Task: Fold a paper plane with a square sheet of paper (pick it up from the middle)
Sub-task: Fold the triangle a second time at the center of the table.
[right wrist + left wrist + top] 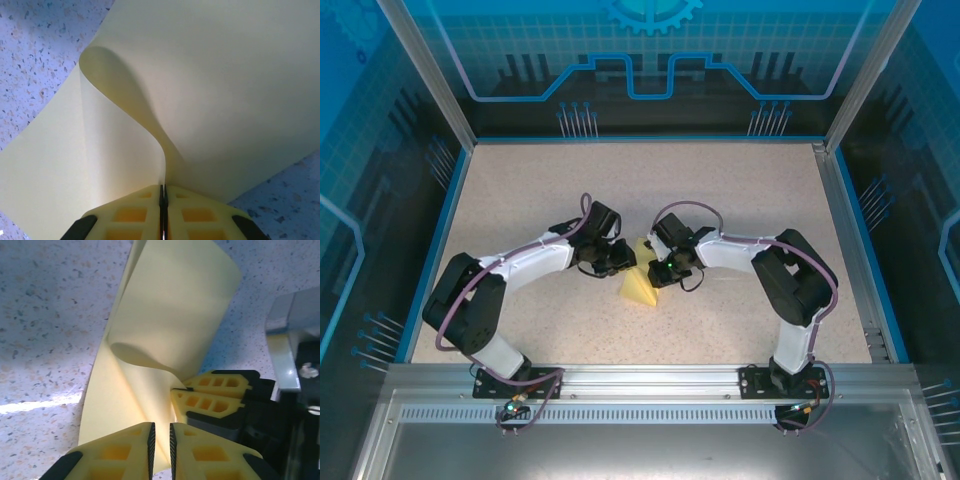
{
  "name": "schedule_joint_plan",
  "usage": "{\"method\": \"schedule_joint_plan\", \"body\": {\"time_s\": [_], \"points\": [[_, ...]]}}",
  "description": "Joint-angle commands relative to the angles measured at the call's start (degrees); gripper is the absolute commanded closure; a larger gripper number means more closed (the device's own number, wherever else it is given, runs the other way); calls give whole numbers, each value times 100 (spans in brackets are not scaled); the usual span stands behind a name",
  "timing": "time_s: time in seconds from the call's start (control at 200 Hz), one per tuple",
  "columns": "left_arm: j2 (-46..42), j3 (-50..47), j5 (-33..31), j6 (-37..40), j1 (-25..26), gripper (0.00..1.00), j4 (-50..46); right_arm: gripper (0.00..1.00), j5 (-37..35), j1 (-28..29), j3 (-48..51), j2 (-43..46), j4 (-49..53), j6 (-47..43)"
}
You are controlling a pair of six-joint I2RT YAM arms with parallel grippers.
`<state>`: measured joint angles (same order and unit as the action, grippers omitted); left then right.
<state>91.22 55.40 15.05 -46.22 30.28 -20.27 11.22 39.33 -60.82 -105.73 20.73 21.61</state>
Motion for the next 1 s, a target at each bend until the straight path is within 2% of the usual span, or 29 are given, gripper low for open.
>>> {"method": "schedule_joint_plan", "body": {"time_s": [0.0, 0.175, 0.47, 0.995], "points": [[136, 179, 276, -244, 37, 82, 158, 90, 93, 13, 126, 9, 71, 48], [390, 211, 593, -421, 39, 86, 422, 90, 80, 14, 140, -88, 56, 72], [787, 60, 904, -749, 54, 86, 1105, 90, 74, 13, 184, -88, 27, 85], [1169, -107, 529, -727, 122, 87, 905, 90, 46, 13, 160, -72, 71, 87]]}}
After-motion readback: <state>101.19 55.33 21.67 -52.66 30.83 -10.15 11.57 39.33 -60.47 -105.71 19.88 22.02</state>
